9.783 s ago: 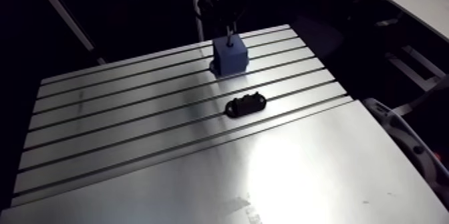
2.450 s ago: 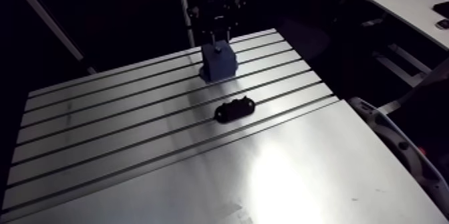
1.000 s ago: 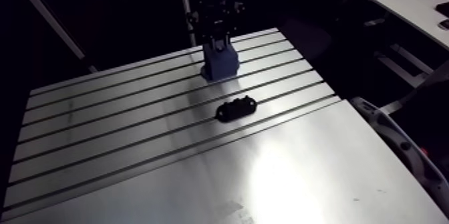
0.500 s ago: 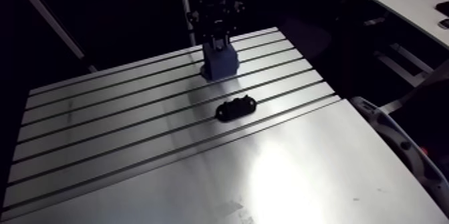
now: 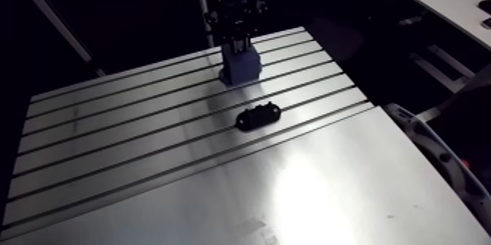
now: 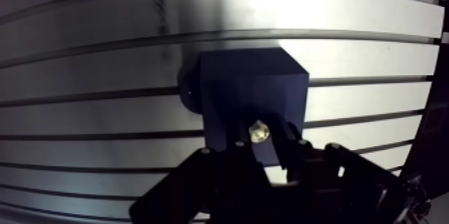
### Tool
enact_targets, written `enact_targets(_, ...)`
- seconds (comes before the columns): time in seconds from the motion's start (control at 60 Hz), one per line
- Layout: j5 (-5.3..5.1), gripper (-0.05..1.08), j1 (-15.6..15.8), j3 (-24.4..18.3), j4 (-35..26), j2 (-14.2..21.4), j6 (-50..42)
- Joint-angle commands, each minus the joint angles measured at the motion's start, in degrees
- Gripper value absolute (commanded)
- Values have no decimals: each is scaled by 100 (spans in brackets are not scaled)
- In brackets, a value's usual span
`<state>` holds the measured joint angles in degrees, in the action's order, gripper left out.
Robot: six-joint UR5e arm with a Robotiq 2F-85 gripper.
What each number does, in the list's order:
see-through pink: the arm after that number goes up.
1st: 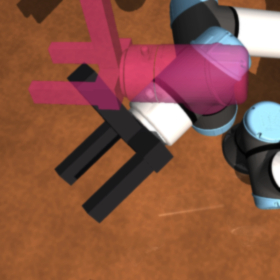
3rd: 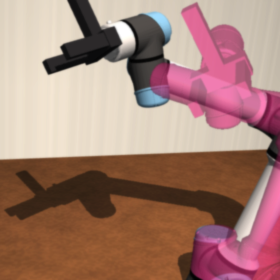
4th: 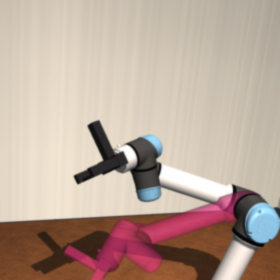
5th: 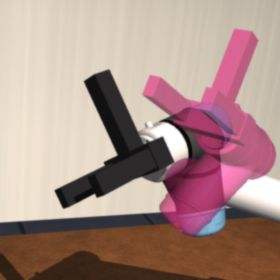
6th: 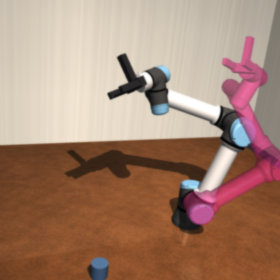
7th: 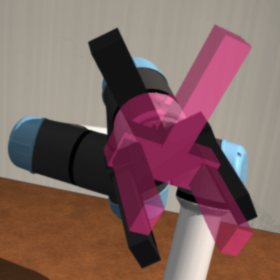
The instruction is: Pick up the M10 bolt and insert it into the hex recess until seated.
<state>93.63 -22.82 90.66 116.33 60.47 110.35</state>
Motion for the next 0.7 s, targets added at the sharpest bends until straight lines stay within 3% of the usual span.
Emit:
enact_targets(0.017,2,67,5,-9,0,-6,0)
enact_targets(0.7,-7,72,5,9,0,-6,9)
